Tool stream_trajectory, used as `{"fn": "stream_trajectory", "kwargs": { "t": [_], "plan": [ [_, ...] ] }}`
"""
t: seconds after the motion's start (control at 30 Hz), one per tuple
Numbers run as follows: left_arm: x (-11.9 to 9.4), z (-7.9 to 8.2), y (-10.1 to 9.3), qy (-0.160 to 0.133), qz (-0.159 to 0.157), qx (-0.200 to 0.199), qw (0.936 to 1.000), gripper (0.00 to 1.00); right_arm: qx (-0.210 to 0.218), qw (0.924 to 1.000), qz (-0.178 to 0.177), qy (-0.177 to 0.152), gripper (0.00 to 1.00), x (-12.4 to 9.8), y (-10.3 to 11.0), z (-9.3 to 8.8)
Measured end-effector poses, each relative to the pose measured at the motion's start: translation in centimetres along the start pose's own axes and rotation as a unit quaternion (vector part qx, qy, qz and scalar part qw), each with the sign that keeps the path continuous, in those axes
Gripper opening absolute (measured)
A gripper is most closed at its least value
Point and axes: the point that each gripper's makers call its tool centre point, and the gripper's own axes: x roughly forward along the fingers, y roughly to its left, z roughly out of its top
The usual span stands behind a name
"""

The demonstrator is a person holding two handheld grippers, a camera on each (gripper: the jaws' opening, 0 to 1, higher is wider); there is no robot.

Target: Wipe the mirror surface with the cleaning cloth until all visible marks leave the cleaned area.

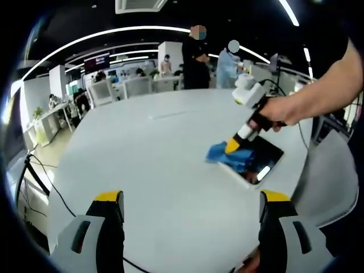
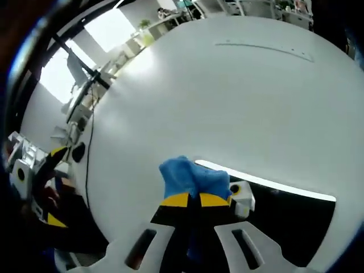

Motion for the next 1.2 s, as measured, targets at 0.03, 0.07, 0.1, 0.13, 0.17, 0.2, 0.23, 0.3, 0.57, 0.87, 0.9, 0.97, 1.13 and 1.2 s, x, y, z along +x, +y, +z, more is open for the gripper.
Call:
{"fn": "stream_trajectory", "kwargs": {
  "t": [0.03,0.07,0.1,0.13,0.17,0.2,0.23,0.3,0.57,0.87,0.9,0.97,1.13,1.2],
  "plan": [
    [0.1,0.1,0.0,-0.001,-0.001,0.001,1.0,1.0,0.002,1.0,0.001,0.002,0.0,0.0,0.0,-0.2],
    [0.1,0.2,0.0,-0.002,-0.001,0.002,1.0,1.0,0.007,1.0,0.002,0.004,0.0,-0.1,0.1,-0.3],
    [0.1,0.4,0.2,-0.004,-0.001,0.002,1.0,1.0,0.009,0.9999,0.003,0.003,0.0,-0.1,0.2,-0.4],
    [0.1,0.5,0.3,-0.005,0.001,0.003,1.0,1.0,0.01,0.9999,0.003,0.001,0.0,0.0,0.1,-0.4],
    [0.1,0.6,0.4,-0.006,0.002,0.003,1.0,1.0,0.01,0.9999,0.004,0.0,0.0,0.1,0.1,-0.4],
    [0.1,0.8,0.5,-0.008,0.004,0.002,1.0,1.0,0.011,0.9999,0.006,0.001,0.0,0.1,0.2,-0.5],
    [0.1,0.9,0.5,-0.01,0.005,0.001,0.9999,1.0,0.012,0.9999,0.009,0.003,0.0,0.1,0.3,-0.7],
    [0.1,1.1,0.4,-0.01,0.005,0.002,0.9999,1.0,0.017,0.9996,0.015,0.014,0.0,-0.1,0.7,-1.3],
    [0.0,1.2,0.1,-0.004,0.001,0.009,1.0,1.0,0.016,0.9995,0.025,0.013,0.0,-0.3,1.1,-1.9],
    [-0.2,1.6,-0.1,-0.006,0.004,0.009,0.9999,1.0,0.018,0.9993,0.028,0.016,0.0,-0.4,1.2,-2.2],
    [-0.2,1.6,-0.1,-0.007,0.004,0.009,0.9999,1.0,0.018,0.9992,0.029,0.02,0.0,-0.4,1.3,-2.3],
    [-0.2,1.6,-0.1,-0.008,0.003,0.008,0.9999,1.0,0.013,0.9993,0.029,0.021,0.0,-0.4,1.3,-2.4],
    [-0.3,1.5,0.0,-0.008,0.005,0.005,0.9999,1.0,0.014,0.9993,0.029,0.019,0.0,-0.5,1.4,-2.5],
    [-0.4,1.5,0.0,-0.009,0.007,0.005,0.9999,1.0,0.015,0.9992,0.032,0.02,0.0,-0.5,1.4,-2.5]
  ]
}}
